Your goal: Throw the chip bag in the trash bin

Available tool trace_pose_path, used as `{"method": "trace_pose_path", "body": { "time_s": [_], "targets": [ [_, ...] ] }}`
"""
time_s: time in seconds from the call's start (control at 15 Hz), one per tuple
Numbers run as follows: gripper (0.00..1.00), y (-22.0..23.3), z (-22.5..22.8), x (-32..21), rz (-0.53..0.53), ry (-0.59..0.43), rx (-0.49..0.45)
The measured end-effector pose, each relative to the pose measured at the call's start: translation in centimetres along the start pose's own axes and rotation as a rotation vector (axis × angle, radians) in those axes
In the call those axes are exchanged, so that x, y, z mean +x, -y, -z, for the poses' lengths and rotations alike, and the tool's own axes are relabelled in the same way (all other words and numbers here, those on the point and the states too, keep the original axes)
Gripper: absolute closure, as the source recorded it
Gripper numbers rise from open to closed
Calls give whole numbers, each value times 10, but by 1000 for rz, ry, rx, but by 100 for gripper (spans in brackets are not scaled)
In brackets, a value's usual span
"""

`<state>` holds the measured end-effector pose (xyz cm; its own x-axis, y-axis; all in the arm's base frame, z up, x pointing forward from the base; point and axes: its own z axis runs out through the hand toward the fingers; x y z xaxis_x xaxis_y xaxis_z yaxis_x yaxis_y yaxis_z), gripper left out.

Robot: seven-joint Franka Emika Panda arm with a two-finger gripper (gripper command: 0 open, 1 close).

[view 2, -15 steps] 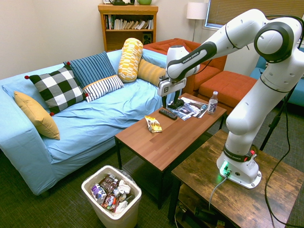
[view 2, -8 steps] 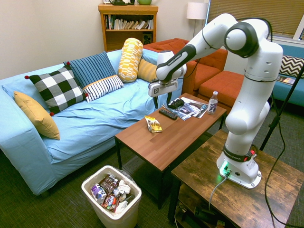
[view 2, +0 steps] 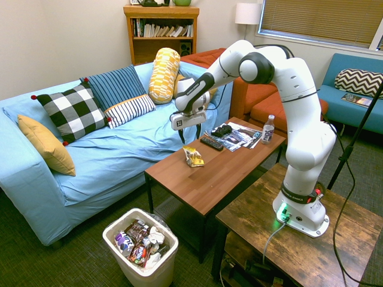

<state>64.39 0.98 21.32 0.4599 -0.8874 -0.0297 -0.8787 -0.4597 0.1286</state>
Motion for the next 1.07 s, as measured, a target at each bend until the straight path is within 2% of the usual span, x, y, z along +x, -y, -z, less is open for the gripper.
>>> {"method": "trace_pose_path", "body": {
  "time_s": [0.33,0.67,0.73,1.07],
  "targets": [
    [0,28,-44,-6,-15,-15,-64],
    [0,34,-73,12,-52,-29,-99],
    [100,34,-79,15,-58,-31,-104],
    [100,37,-87,18,-77,-33,-107]
  ]
}}
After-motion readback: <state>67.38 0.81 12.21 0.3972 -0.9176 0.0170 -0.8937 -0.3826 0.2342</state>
